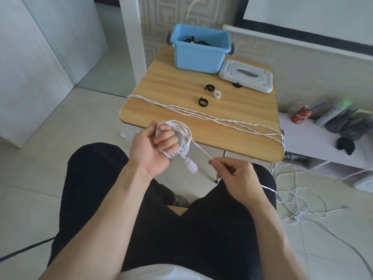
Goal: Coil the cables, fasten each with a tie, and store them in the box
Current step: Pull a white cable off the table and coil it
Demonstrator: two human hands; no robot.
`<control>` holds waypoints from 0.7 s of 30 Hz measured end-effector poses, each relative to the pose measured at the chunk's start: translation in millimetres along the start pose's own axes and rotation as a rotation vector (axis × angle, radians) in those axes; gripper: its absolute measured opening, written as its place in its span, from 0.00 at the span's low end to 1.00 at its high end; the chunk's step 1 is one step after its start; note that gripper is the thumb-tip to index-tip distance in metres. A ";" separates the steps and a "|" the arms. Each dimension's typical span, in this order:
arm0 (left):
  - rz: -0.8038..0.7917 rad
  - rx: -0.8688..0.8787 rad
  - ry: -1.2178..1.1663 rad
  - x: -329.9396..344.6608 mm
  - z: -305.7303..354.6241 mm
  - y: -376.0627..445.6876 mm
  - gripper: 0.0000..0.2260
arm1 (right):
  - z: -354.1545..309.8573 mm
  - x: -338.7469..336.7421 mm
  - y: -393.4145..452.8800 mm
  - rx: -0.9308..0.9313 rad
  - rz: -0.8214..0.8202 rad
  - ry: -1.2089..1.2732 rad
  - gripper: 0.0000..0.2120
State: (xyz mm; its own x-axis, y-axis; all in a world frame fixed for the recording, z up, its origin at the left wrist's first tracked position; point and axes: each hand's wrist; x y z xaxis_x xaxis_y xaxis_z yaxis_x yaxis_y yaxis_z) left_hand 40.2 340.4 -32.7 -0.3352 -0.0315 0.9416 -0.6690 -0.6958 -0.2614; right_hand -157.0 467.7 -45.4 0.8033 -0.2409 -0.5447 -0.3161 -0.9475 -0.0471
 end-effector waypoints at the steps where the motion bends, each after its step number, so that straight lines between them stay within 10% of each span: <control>1: 0.043 0.064 -0.046 0.3 0.0 0.8 0.21 | 1.8 0.0 -1.0 0.010 -0.023 -0.032 0.08; 8: 0.325 0.363 0.150 0.9 -9.1 6.4 0.12 | 0.2 10.5 -7.5 0.009 -0.260 -0.211 0.12; 13: 0.343 0.442 0.933 -11.5 -27.9 16.3 0.09 | -15.2 20.1 -9.5 -0.090 -0.285 -0.238 0.09; 16: 0.246 0.211 1.499 -8.2 -33.4 10.7 0.19 | -19.7 16.2 -5.9 -0.120 -0.186 -0.211 0.07; 21: 0.039 -0.342 1.654 -0.7 -37.5 -2.1 0.21 | -20.8 5.5 3.0 -0.083 -0.066 -0.145 0.04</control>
State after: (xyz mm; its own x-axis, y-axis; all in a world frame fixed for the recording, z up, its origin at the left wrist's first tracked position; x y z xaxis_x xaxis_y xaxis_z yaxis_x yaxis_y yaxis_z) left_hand 17.0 368.8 -40.8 -0.4913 0.8418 -0.2237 -0.6725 -0.5298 -0.5168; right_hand -143.1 459.2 -31.1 0.7375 -0.1504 -0.6584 -0.2176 -0.9758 -0.0209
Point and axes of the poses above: each hand's wrist, its own y-axis towards the middle knuckle, its own x-axis out of the palm, z = x × y, and after that the axes turned 2 degrees about -y, right-handed
